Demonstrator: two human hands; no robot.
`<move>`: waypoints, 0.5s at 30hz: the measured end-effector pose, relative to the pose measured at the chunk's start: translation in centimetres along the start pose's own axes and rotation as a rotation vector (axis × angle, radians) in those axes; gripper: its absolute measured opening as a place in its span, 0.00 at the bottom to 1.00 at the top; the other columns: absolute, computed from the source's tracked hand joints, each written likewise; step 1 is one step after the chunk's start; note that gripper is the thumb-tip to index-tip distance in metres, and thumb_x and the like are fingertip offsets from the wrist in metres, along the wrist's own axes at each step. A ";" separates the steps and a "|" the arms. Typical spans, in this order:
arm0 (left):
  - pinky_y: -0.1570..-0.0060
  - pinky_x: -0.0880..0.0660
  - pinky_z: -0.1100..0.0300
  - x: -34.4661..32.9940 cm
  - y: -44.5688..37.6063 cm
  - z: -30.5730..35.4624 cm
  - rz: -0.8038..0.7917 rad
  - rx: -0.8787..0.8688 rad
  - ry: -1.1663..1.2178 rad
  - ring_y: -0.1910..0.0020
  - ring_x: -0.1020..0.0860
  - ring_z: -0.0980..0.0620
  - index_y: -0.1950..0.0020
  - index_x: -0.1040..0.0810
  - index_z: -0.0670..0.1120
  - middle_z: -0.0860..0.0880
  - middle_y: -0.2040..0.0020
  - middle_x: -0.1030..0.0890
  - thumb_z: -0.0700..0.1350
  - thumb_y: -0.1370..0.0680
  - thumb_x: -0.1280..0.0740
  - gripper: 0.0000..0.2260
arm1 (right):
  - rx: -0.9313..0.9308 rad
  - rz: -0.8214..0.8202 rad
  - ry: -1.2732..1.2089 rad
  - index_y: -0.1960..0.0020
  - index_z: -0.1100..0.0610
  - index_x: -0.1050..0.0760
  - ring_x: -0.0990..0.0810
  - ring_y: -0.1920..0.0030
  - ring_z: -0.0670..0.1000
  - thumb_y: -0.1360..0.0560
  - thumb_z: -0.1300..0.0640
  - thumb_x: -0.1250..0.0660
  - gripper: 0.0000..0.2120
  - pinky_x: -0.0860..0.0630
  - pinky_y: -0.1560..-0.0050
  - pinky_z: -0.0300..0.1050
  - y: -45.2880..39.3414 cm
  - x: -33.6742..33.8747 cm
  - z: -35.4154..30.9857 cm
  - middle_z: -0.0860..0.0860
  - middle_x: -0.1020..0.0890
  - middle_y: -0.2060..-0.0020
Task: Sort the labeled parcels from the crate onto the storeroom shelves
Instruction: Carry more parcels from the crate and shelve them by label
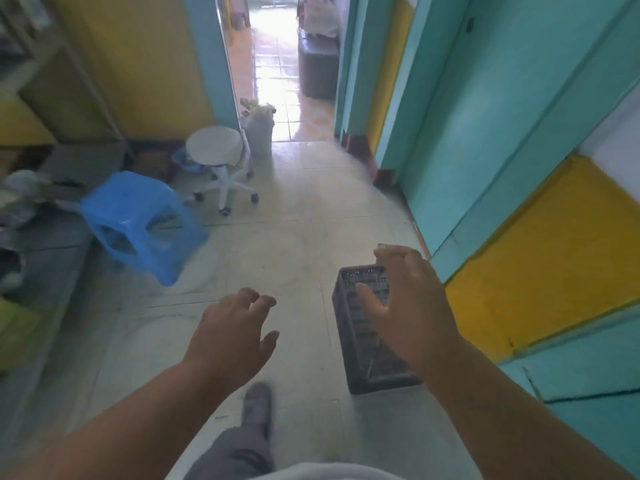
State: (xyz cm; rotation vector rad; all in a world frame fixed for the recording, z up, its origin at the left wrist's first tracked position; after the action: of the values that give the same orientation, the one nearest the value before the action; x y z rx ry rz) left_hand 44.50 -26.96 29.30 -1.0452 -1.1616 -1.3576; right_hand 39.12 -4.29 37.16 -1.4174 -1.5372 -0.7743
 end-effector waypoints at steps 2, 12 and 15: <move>0.45 0.24 0.50 0.7 -6.2 -2.4 0.029 0.000 0.026 0.44 0.21 0.46 0.34 0.23 0.52 0.49 0.40 0.21 0.56 0.26 0.29 0.22 | -0.008 0.010 -0.018 0.30 0.54 0.27 0.26 0.36 0.57 0.25 0.47 0.28 0.26 0.26 0.35 0.56 -6.0 -2.0 -0.9 0.55 0.24 0.34; 0.32 0.33 0.51 3.2 -37.2 -1.0 -0.142 -0.375 -0.073 0.32 0.29 0.48 0.24 0.35 0.54 0.51 0.28 0.30 0.59 0.20 0.38 0.25 | -0.305 0.155 0.052 0.32 0.56 0.27 0.25 0.38 0.59 0.25 0.47 0.29 0.25 0.25 0.39 0.55 -27.6 -1.1 4.6 0.57 0.23 0.35; 0.30 0.34 0.51 1.9 -45.7 3.5 -0.170 -0.484 -0.084 0.30 0.30 0.48 0.24 0.36 0.55 0.51 0.27 0.31 0.59 0.20 0.38 0.25 | -0.400 0.190 0.106 0.32 0.57 0.28 0.24 0.39 0.59 0.25 0.47 0.29 0.25 0.26 0.41 0.54 -31.7 -0.8 9.0 0.58 0.23 0.36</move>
State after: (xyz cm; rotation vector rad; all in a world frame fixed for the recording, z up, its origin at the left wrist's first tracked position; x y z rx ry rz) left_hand -1.17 -23.20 27.14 -1.3772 -1.0216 -1.7989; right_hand 6.26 -1.50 36.33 -1.7517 -1.1867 -1.0610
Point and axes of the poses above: each hand's wrist, its own y-axis away from the middle knuckle, its own x-axis out of the back of the hand, z = x × y, the point moved 10 cm from there along -y, towards the middle knuckle
